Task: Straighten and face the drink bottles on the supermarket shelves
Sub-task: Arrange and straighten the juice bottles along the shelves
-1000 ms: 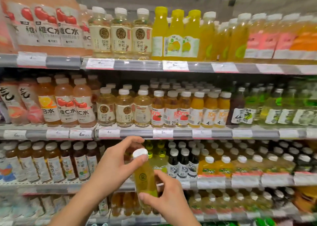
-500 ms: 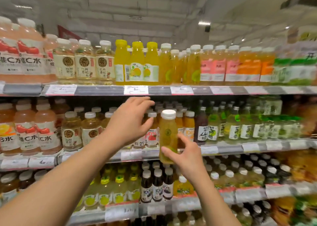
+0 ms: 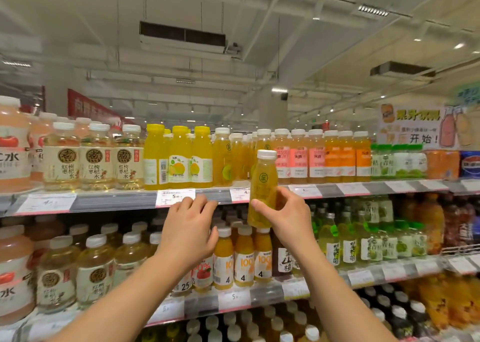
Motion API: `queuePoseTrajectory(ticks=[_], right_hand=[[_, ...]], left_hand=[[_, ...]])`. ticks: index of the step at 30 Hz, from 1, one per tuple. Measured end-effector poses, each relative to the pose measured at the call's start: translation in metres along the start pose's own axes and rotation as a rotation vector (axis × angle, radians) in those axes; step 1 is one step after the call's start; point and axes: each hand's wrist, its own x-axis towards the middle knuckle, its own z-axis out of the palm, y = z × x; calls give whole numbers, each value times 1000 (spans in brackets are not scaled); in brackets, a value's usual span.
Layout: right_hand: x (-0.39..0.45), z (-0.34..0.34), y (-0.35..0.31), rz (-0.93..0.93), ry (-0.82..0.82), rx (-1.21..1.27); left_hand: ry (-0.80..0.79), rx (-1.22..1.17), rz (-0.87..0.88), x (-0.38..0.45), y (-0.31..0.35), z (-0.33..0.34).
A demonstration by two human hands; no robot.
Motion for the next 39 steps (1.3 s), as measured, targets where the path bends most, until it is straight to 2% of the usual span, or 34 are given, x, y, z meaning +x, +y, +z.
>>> queuePoseTrajectory(ticks=[8, 13, 20, 27, 39], right_hand=[[72, 14, -39, -56, 52, -55], [117, 47, -17, -21, 55, -162], [107, 59, -32, 36, 67, -237], [101, 63, -35, -46, 155, -457], [90, 74, -13, -61, 233, -460]], left_hand=[[44, -48, -9, 1, 1, 1], [36, -71, -24, 2, -1, -2], [44, -71, -39, 1, 1, -2], [47, -65, -38, 1, 2, -2], [89, -80, -44, 0, 0, 5]])
